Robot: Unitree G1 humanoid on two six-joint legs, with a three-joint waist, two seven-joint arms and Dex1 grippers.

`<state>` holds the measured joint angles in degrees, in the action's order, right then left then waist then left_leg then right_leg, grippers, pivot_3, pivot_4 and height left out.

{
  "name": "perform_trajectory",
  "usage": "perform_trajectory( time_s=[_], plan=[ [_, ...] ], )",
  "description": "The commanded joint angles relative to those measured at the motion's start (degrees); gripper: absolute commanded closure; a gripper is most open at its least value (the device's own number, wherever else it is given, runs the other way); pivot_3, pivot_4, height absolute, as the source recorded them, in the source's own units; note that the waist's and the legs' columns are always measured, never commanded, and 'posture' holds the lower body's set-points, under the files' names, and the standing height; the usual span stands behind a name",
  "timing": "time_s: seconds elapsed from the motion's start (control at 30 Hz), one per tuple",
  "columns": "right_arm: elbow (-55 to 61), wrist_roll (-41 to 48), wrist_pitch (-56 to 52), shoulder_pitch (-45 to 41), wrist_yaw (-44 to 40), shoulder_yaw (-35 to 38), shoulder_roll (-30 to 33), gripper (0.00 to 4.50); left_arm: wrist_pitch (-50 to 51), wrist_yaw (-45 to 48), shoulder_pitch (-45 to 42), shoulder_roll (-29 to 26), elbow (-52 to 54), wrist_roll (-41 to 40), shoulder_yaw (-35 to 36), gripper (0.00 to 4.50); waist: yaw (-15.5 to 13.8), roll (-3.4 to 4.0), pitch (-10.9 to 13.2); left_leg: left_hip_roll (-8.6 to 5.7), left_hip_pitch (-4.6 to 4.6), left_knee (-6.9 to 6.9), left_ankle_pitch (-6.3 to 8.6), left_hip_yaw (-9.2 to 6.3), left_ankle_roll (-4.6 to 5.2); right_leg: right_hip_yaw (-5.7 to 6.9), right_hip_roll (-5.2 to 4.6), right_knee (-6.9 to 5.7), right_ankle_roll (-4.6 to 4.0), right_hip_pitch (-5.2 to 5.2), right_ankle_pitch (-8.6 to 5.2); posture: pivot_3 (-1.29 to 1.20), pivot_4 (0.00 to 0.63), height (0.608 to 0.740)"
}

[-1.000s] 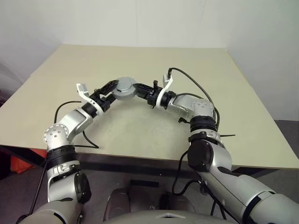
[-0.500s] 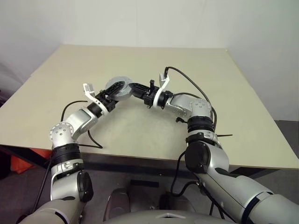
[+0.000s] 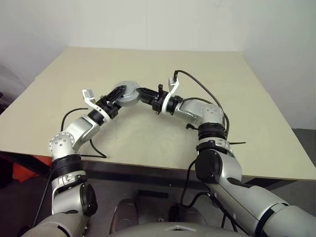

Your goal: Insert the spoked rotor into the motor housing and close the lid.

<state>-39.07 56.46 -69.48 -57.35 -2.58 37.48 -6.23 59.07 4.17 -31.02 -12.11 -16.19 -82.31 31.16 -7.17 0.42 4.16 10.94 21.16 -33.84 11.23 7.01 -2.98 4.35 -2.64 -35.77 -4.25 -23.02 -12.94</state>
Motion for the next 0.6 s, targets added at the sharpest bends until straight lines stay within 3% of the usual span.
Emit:
perform_trajectory(
  time_s=[0.03, 0.4, 0.6],
  plan=[
    [2.27, 2.89, 0.74, -1.33, -1.82, 0.18, 0.28, 3.41, -0.61, -0.11, -0.73, -0.38, 0.75, -0.12, -0.15, 2.18, -0.05, 0.0, 0.0, 0.0, 0.02, -0.02, 0.0, 0.0, 0.0, 0.0, 0.0, 0.0, 0.01, 0.0, 0.0, 0.0, 0.0, 0.74],
    [1.49, 0.65, 3.55, -0.92, -4.7, -2.12, 1.3, 3.41, -1.1, -0.27, -0.85, -0.63, 0.48, -1.1, 0.28, 2.19, -0.05, 0.0, 0.0, 0.01, 0.04, -0.11, 0.0, 0.0, 0.0, -0.02, 0.0, -0.01, 0.06, 0.01, 0.04, 0.0, 0.0, 0.74],
    [0.5, -5.17, 12.96, -0.46, -4.01, -5.26, 1.6, 1.35, -1.43, -0.39, -0.19, -0.68, 1.29, -1.54, 0.62, 2.19, -0.06, -0.01, 0.0, 0.01, 0.05, -0.14, 0.0, -0.01, 0.0, -0.02, 0.0, -0.02, 0.07, 0.01, 0.05, 0.0, 0.0, 0.74]
  ],
)
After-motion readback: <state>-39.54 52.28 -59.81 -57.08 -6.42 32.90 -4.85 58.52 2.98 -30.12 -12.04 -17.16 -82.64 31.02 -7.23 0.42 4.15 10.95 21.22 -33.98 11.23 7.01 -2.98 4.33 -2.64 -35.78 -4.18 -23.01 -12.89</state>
